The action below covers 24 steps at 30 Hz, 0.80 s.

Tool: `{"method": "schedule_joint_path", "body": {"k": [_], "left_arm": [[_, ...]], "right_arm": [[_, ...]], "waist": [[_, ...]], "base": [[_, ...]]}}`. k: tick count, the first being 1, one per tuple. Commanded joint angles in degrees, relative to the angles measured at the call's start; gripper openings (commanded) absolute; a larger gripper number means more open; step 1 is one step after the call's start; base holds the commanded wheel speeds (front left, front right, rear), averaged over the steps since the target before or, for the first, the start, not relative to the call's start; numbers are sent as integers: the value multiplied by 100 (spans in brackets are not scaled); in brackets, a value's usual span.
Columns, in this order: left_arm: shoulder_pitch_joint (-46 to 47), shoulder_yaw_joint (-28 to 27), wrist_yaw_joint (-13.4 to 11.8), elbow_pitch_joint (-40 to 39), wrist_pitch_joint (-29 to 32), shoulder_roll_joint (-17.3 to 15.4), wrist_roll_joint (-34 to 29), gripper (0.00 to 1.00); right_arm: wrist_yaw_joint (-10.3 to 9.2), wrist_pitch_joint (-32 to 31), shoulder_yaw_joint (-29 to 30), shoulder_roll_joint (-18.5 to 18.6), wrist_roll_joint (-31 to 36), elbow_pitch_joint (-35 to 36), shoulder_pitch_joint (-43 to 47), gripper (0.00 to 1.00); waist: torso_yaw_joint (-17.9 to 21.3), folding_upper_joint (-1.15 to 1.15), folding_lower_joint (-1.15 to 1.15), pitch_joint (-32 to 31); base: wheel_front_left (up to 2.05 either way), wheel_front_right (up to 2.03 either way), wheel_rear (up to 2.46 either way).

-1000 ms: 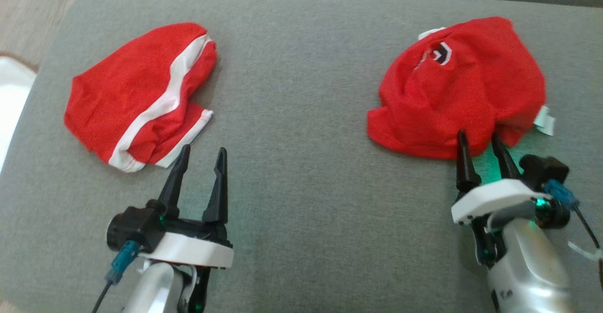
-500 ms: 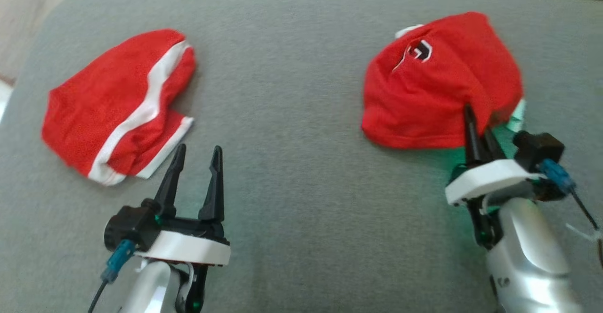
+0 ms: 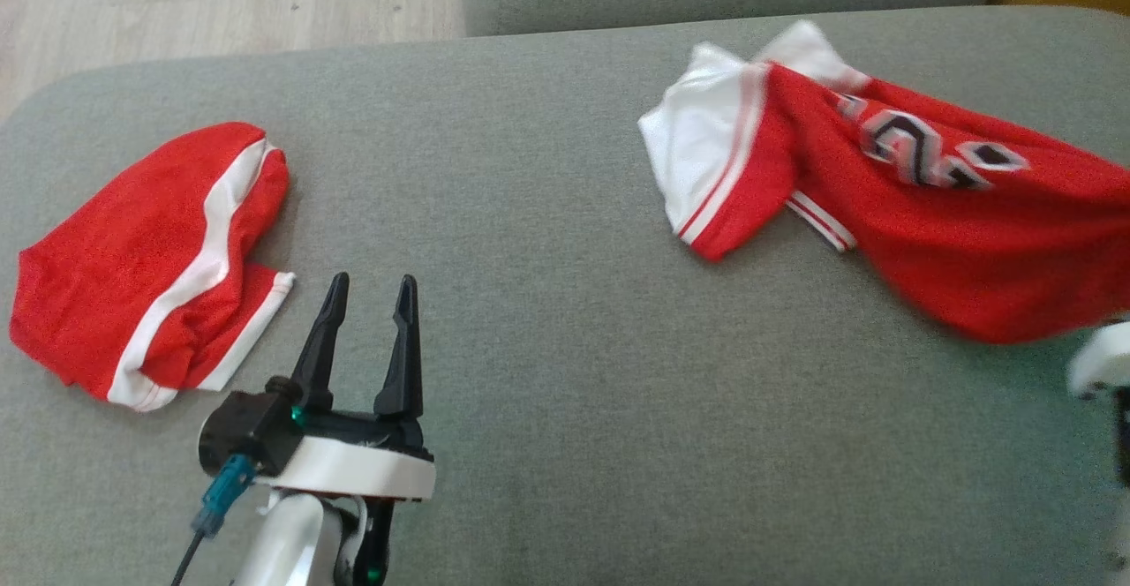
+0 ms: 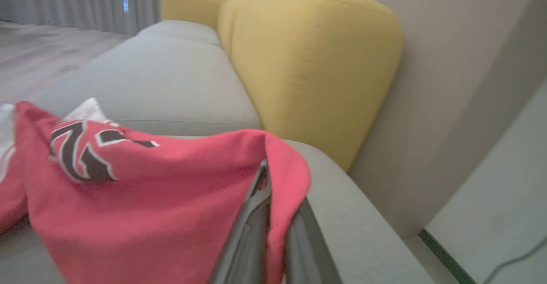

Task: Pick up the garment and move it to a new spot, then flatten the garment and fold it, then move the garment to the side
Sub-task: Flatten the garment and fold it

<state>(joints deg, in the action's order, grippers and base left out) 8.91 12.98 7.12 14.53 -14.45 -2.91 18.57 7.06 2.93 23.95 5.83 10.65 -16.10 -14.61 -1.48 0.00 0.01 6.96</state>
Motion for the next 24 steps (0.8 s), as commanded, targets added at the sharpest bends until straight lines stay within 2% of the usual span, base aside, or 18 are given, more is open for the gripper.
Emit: {"method": "schedule_joint_path", "body": {"k": [1, 3, 4, 8, 12, 21, 22, 24], "left_arm": [[109, -174, 21, -172, -54, -9, -8, 100], [95, -183, 23, -163, -54, -5, 24, 100], [88, -180, 24, -155, -54, -4, 33, 100], [65, -175, 28, -103, -55, -1, 21, 100], [48, -227, 31, -92, -55, 0, 4, 100], [-46, -349, 34, -207, -55, 2, -23, 100], [-46, -349, 34, -207, -55, 2, -23, 100], [-63, -401, 34, -252, -55, 2, -8, 100]], "right_arm": [[43, -103, 50, -17, 66, 305, -239, 0], [43, -228, 404, -92, 282, 520, -332, 4], [43, -258, 536, -141, 374, 626, -372, 100], [43, -303, 560, -272, 447, 829, -423, 100], [43, -69, 140, -291, 88, 755, -338, 100], [43, 777, -1665, -294, -1357, 609, 268, 100], [43, 777, -1665, -294, -1357, 609, 268, 100], [43, 911, -2061, -294, -1613, 607, 459, 100]], "waist": [[-38, 0, -1, 1], [-75, 0, -1, 14], [-98, 0, -1, 24], [-162, 0, -1, 15], [-189, 0, -1, -42], [-105, 0, -1, -213], [-105, 0, -1, -213], [-83, 0, -1, -221]], "base": [[0, 0, 0], [0, 0, 0], [0, 0, 0], [0, 0, 0], [0, 0, 0], [0, 0, 0], [0, 0, 0], [0, 0, 0]]}}
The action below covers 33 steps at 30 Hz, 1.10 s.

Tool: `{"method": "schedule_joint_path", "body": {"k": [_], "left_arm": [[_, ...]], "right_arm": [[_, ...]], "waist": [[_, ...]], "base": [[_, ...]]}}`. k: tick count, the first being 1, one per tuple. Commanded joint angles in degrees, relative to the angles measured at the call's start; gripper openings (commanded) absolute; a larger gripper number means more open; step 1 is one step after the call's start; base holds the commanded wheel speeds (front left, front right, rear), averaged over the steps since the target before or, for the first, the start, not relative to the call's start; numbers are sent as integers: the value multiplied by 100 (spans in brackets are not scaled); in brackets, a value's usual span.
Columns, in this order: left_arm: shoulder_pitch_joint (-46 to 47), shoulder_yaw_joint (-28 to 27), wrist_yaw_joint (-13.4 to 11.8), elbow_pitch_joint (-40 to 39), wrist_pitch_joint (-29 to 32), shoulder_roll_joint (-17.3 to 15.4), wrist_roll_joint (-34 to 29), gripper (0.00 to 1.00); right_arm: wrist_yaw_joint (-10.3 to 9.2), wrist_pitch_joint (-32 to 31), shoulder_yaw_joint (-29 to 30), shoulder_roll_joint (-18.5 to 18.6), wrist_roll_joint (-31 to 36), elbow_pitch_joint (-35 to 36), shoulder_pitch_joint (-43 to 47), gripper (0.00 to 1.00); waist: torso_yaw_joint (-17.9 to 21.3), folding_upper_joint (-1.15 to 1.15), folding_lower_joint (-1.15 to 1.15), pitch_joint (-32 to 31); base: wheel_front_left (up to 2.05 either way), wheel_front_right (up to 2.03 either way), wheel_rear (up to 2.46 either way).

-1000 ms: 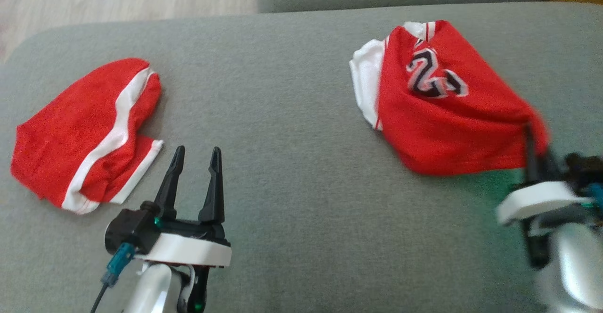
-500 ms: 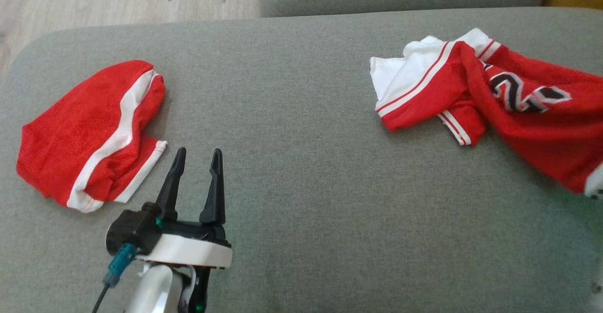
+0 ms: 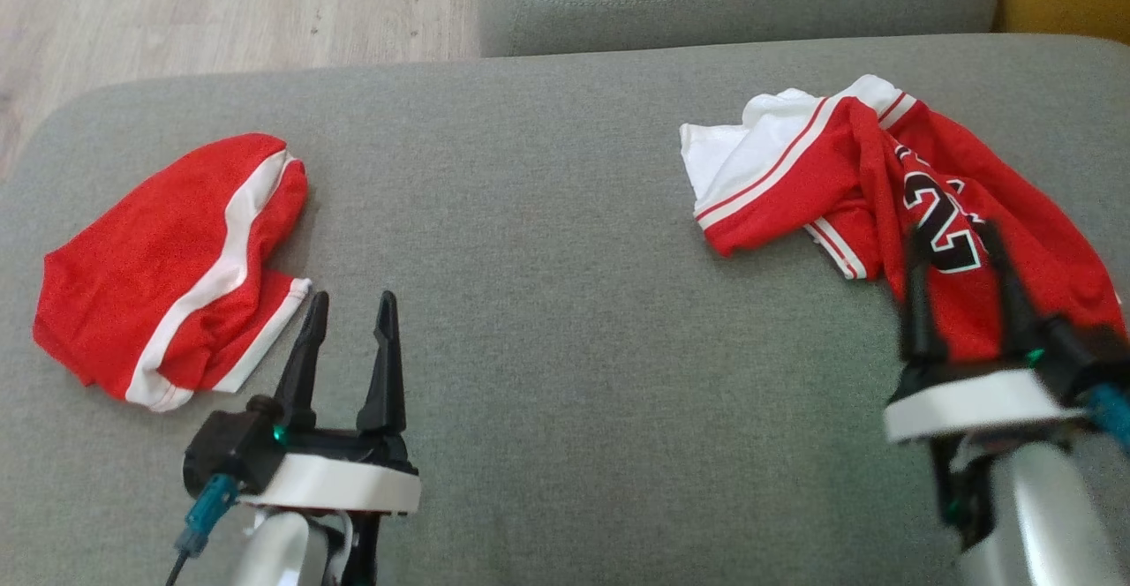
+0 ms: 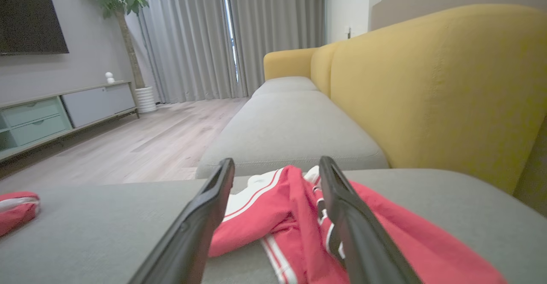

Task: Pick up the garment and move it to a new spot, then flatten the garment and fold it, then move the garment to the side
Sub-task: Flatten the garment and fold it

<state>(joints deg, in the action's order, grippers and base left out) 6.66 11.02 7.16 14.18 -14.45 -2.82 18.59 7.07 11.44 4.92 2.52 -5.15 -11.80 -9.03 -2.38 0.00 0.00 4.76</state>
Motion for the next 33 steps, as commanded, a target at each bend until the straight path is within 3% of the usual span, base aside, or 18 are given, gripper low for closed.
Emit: {"method": "schedule_joint_path", "body": {"k": [1, 6, 13, 22, 33], "left_arm": [[161, -248, 31, -236, -55, -7, -2, 100], [155, -328, 31, -297, -55, -7, -31, 100], [205, -295, 32, -338, -55, -6, -29, 100], [492, -83, 32, -287, -55, -6, 119, 100], [740, 209, 33, -250, -55, -6, 289, 100]], "right_arm": [[42, 113, -317, 37, -126, 165, -1, 100], [42, 264, -868, 36, -414, 45, 308, 100], [42, 258, -861, 36, -91, -67, -102, 100], [42, -833, 17, 60, 786, -800, -1668, 100], [42, -2069, 866, 992, 1534, -2620, -3382, 100]], "waist": [[12, 0, 0, -9], [13, 0, 0, -9], [-136, 0, 0, 204], [-660, 0, 0, 680], [-1188, 0, 0, 1129]], "base": [[0, 0, 0], [0, 0, 0], [0, 0, 0], [0, 0, 0], [0, 0, 0]]}}
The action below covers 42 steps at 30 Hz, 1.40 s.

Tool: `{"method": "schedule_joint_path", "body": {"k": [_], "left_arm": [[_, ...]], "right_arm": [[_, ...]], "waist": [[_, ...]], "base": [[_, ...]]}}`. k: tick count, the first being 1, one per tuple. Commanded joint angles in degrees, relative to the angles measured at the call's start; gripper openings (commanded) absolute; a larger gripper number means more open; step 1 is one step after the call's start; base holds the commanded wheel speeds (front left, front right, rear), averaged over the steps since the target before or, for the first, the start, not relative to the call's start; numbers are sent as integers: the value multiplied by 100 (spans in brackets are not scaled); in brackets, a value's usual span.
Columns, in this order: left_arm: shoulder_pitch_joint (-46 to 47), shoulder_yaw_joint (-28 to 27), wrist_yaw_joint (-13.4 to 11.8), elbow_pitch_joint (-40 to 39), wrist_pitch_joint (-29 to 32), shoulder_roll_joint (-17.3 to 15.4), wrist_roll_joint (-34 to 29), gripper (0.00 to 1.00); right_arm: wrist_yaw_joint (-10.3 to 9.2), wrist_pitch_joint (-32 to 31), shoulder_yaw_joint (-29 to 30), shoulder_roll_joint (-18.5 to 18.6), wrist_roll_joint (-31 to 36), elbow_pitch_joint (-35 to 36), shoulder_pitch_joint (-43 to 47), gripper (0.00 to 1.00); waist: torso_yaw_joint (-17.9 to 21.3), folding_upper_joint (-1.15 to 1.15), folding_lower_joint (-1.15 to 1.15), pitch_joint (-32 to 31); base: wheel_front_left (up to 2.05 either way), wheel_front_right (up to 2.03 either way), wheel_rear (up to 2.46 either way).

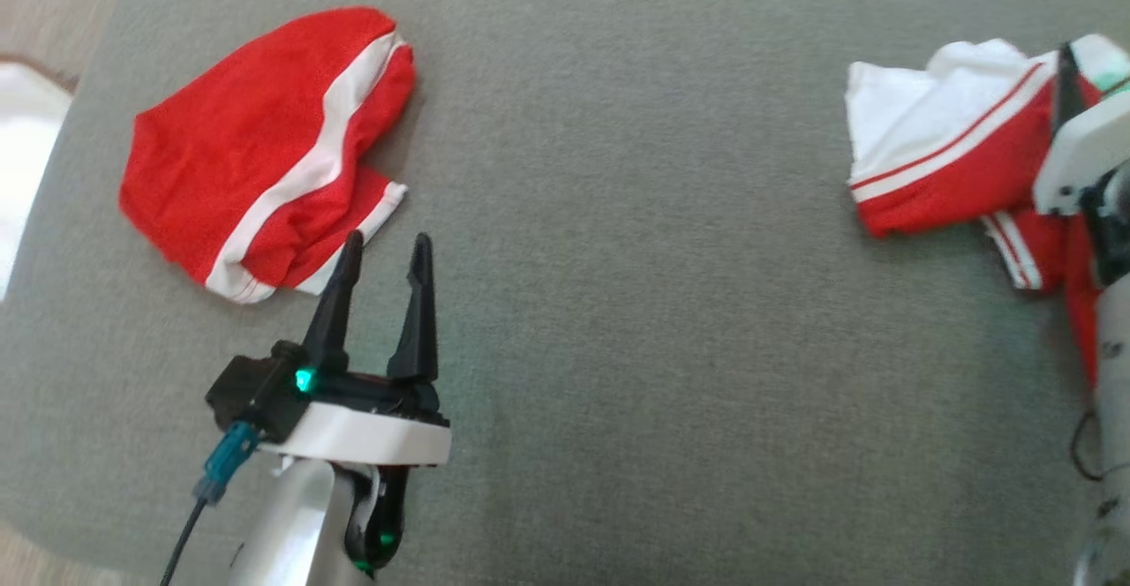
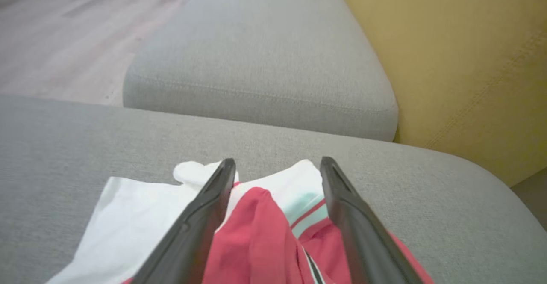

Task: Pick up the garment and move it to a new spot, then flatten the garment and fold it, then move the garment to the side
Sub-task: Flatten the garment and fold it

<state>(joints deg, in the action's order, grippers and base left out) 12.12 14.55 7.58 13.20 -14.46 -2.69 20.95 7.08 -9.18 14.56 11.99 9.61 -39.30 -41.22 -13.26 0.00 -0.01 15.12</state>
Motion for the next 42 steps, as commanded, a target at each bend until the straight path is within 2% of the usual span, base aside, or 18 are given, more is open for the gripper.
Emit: {"method": "schedule_joint_path", "body": {"k": [1, 10, 11, 12, 16, 21, 25, 30, 32, 40, 41, 42], "left_arm": [[208, -119, -9, -153, -53, -19, 72, 100], [250, -90, -9, -140, -54, -19, 117, 100], [257, -86, -9, -134, -54, -19, 114, 100], [265, -80, -9, -129, -54, -19, 112, 100], [266, -95, -9, -111, -54, -19, 90, 100], [226, -141, -9, -93, -54, -19, 62, 100], [170, -180, -9, -96, -54, -19, 48, 100], [81, -254, -20, -115, -54, -19, 54, 100], [39, -272, -31, -121, -54, -19, 52, 100], [-158, -341, -43, -118, -54, -19, 57, 100], [-177, -338, -42, -115, -54, -19, 58, 100], [-196, -336, -43, -113, -54, -19, 61, 100]], "right_arm": [[41, -54, -62, 103, 102, -8, -244, 100], [41, -232, -193, 225, 46, -902, -660, 100], [41, -227, -236, 216, 21, -977, -685, 62], [41, -204, -271, 206, -16, -1042, -709, 0], [41, 24, -409, 101, -222, -1198, -780, 0], [41, 568, -933, -143, -738, -1179, -773, 0], [41, 1036, -1484, -302, -1231, -900, -689, 0], [41, 1518, -2549, -500, -2031, -246, -396, 0], [41, 1614, -3145, -502, -2335, 71, -210, 0], [41, 1386, -5642, -225, -3566, 872, 537, 0], [41, 1383, -5898, -181, -3634, 888, 572, 44], [41, 1408, -6061, -148, -3688, 871, 588, 100]], "waist": [[-130, 0, 1, 116], [-140, 0, 1, 197], [-128, 0, 1, 193], [-116, 0, 1, 187], [-42, 0, 1, 122], [58, 0, 1, -28], [134, 0, 1, -185], [185, 0, 1, -413], [185, 0, 1, -497], [174, 0, 1, -764], [168, 0, 1, -786], [164, 0, 1, -804]], "base": [[0, 0, 0], [0, 0, 0], [0, 0, 0], [0, 0, 0], [0, 0, 0], [0, 0, 0], [0, 0, 0], [0, 0, 0], [0, 0, 0], [0, 0, 0], [0, 0, 0], [0, 0, 0]]}}
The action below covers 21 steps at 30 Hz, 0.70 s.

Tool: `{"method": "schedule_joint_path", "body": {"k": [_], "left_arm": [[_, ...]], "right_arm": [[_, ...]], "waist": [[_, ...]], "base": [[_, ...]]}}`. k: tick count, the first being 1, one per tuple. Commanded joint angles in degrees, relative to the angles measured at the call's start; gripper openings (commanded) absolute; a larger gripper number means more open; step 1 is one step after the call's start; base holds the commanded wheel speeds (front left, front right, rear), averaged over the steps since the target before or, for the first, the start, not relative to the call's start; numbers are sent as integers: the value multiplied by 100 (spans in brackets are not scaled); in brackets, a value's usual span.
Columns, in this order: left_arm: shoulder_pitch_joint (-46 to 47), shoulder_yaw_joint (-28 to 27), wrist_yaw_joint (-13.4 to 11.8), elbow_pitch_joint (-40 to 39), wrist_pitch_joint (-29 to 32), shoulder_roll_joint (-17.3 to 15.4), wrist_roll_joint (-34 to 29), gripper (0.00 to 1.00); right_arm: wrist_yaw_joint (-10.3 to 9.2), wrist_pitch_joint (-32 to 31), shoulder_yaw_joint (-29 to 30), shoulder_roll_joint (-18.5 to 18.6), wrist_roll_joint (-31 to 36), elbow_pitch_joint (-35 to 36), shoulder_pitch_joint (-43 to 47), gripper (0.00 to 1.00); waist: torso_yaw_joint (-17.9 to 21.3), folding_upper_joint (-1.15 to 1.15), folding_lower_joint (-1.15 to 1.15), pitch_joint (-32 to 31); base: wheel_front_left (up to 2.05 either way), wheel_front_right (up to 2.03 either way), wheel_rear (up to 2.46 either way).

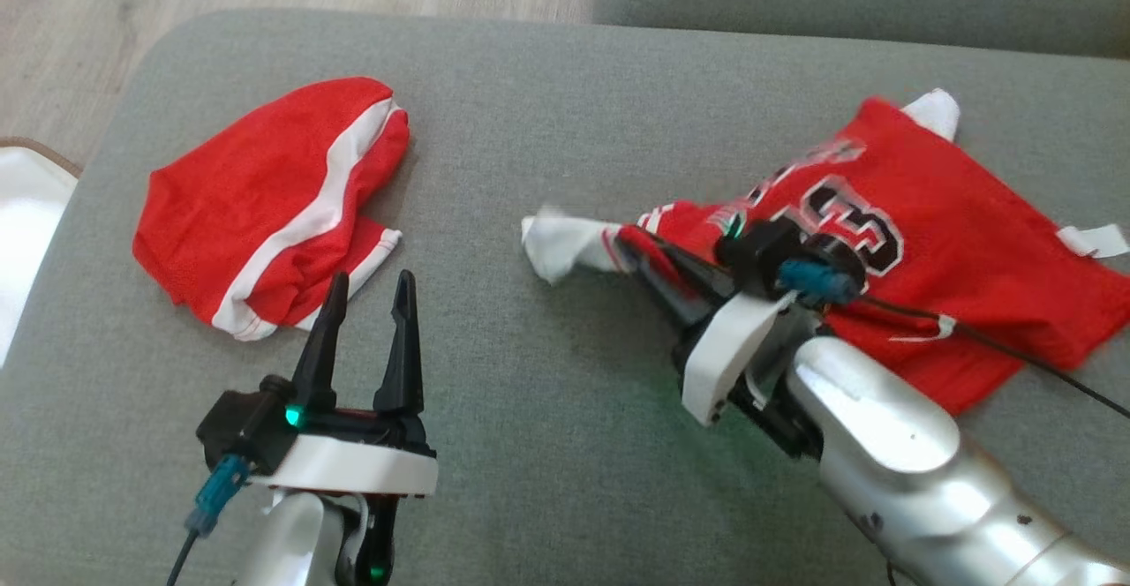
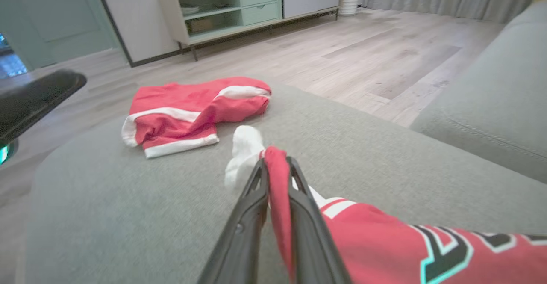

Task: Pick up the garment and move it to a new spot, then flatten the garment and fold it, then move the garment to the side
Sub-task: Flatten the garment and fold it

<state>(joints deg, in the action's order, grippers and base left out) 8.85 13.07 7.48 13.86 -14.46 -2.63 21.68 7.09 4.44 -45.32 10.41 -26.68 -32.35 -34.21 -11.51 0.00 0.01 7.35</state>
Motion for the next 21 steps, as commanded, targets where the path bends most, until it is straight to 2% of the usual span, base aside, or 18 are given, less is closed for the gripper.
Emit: {"method": "schedule_joint_path", "body": {"k": [1, 5, 11, 16, 21], "left_arm": [[116, -185, -35, -180, -54, -25, -9, 100], [52, -209, -54, -196, -54, -25, -7, 100], [-28, -300, -68, -220, -54, -25, -53, 100], [-127, -464, -88, -334, -54, -25, -50, 100], [-220, -571, -90, -483, -54, -25, -62, 100]], "right_arm": [[40, 87, -194, 26, -92, 146, -106, 100], [40, 264, -374, 32, -230, -1, -83, 100], [40, 632, 15, 147, -138, -128, 70, 100], [40, 937, 1192, 135, 340, -46, 535, 100], [40, 1041, 2900, -264, 1155, 492, 1333, 100]], "waist": [[-13, 0, -1, -43], [32, 0, -1, -106], [207, 0, -1, -223], [491, 0, -1, -327], [842, 0, -1, -368]], "base": [[0, 0, 0], [0, 0, 0], [0, 0, 0], [0, 0, 0], [0, 0, 0]]}}
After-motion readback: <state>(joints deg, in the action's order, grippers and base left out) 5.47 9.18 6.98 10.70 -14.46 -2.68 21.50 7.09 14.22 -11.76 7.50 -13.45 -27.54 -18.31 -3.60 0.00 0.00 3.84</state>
